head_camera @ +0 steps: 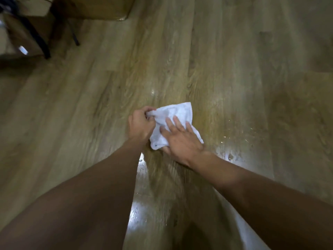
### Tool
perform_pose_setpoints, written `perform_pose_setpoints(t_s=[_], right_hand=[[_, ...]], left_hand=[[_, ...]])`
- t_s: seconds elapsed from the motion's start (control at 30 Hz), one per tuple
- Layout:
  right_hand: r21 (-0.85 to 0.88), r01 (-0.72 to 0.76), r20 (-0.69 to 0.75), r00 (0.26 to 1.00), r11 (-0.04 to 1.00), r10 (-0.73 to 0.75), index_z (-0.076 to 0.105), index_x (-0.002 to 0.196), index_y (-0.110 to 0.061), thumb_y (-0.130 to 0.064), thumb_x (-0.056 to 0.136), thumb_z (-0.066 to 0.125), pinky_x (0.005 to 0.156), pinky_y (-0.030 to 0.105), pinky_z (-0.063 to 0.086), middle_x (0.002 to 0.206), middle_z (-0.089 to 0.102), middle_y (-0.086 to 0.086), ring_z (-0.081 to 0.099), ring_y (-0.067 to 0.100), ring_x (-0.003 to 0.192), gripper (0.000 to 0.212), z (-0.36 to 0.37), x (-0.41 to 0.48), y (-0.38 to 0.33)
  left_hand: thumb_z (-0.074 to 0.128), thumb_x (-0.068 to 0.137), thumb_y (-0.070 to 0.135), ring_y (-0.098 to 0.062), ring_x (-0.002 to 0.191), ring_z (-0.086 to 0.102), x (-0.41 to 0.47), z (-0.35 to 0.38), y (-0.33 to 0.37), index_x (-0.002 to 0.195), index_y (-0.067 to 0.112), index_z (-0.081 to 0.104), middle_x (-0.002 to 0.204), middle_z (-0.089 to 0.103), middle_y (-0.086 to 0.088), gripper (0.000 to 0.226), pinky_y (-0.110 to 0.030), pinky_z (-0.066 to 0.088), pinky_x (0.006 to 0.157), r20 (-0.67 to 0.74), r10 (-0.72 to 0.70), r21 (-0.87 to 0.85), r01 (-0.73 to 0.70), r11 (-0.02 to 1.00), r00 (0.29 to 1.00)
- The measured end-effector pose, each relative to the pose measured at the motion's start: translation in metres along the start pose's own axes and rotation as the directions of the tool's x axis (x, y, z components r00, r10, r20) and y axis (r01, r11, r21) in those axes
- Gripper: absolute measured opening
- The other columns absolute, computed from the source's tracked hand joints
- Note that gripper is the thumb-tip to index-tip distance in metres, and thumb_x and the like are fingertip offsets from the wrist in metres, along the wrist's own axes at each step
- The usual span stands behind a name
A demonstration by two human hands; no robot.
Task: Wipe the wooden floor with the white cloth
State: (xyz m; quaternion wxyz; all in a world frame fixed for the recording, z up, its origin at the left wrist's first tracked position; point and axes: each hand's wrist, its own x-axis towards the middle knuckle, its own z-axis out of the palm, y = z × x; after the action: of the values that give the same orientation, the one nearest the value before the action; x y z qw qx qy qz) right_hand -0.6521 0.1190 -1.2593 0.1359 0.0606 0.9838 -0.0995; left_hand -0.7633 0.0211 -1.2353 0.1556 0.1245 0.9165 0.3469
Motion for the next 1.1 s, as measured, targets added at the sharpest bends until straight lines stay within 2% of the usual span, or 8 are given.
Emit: perform_pose_setpoints(t_s=[0.1,0.2,0.37,0.5,0.67,0.87,0.97,1.1], right_hand=[[-0.084,0.089,-0.025,0.995,0.993,-0.091,0.018,0.15,-0.014,-0.045,0.095,0.035,0.115,0.056,0.012,0.16,0.009,0.014,0.003,0.034,0.147,0.065,0.017,-0.001,-0.025],[-0.036,0.13,-0.105,0.986,0.991,-0.133,0.028,0.148,-0.02,-0.05,0.091,0.035,0.116,0.055,0.016,0.158,0.021,0.008,0.015,0.029,0.146,0.066,0.033,-0.012,-0.045],[0.053,0.16,-0.061,0.986,0.986,-0.156,0.003,0.15,-0.035,-0.043,0.097,0.031,0.118,0.046,-0.004,0.161,-0.002,-0.008,-0.006,0.013,0.148,0.061,0.016,0.036,-0.019],[0.021,0.047,-0.081,0.996,0.999,-0.046,0.001,0.152,-0.029,-0.039,0.098,0.032,0.117,0.053,-0.008,0.161,-0.004,-0.001,-0.009,0.022,0.148,0.063,0.014,0.054,-0.029],[-0.098,0.313,-0.126,0.938,0.945,-0.324,0.037,0.144,-0.022,-0.036,0.086,0.039,0.114,0.056,0.02,0.154,0.031,0.005,0.027,0.026,0.143,0.059,0.037,-0.02,-0.05],[-0.027,0.078,-0.171,0.982,0.997,-0.082,0.042,0.139,-0.021,-0.038,0.09,0.047,0.119,0.045,-0.004,0.161,0.007,0.007,-0.004,0.019,0.148,0.053,-0.002,0.056,-0.024],[-0.011,0.144,-0.184,0.972,0.989,-0.144,0.044,0.134,-0.018,-0.036,0.087,0.051,0.118,0.052,-0.004,0.16,0.014,0.004,0.001,0.019,0.148,0.051,0.011,0.051,-0.031],[-0.018,0.312,-0.216,0.926,0.95,-0.308,0.055,0.117,-0.018,-0.036,0.075,0.06,0.107,0.049,0.029,0.142,0.048,0.006,0.039,0.024,0.135,0.046,0.032,0.008,-0.045]], left_hand=[[0.057,0.086,0.026,-0.028,0.108,0.059,0.01,-0.016,-0.024,0.116,0.021,0.063,0.111,0.068,-0.007,0.031,-0.039,0.047,0.093,-0.007,0.078,0.218,-0.075,0.973,0.997],[0.049,0.093,0.026,-0.033,0.112,0.057,0.009,-0.03,-0.044,0.119,0.016,0.061,0.117,0.065,-0.013,0.031,-0.04,0.045,0.096,-0.02,0.05,0.236,-0.044,0.971,0.999],[0.038,0.099,0.03,-0.039,0.106,0.058,0.006,-0.034,-0.053,0.122,0.011,0.055,0.114,0.064,-0.021,0.035,-0.044,0.045,0.088,-0.023,0.073,0.298,-0.063,0.952,0.997],[0.036,0.1,0.032,-0.044,0.107,0.056,0.008,-0.028,-0.046,0.135,0.017,0.044,0.116,0.063,-0.022,0.039,-0.046,0.044,0.09,-0.062,0.049,0.297,-0.029,0.954,0.997],[0.041,0.098,0.028,-0.043,0.112,0.055,0.024,-0.033,-0.045,0.131,0.016,0.053,0.118,0.063,-0.024,0.037,-0.043,0.042,0.092,-0.052,0.041,0.347,-0.021,0.938,0.998],[0.036,0.1,0.032,-0.046,0.104,0.057,0.017,-0.02,-0.045,0.123,0.01,0.058,0.11,0.065,-0.027,0.038,-0.045,0.042,0.088,-0.109,0.069,0.376,-0.023,0.926,0.992],[0.039,0.099,0.029,-0.049,0.098,0.059,0.018,-0.022,-0.048,0.127,0.011,0.052,0.106,0.065,-0.029,0.036,-0.047,0.044,0.083,-0.121,0.094,0.386,-0.04,0.922,0.988],[0.04,0.098,0.026,-0.046,0.096,0.059,0.012,-0.016,-0.058,0.122,0.01,0.052,0.111,0.062,-0.025,0.032,-0.047,0.043,0.08,-0.041,0.16,0.502,-0.118,0.857,0.986]])
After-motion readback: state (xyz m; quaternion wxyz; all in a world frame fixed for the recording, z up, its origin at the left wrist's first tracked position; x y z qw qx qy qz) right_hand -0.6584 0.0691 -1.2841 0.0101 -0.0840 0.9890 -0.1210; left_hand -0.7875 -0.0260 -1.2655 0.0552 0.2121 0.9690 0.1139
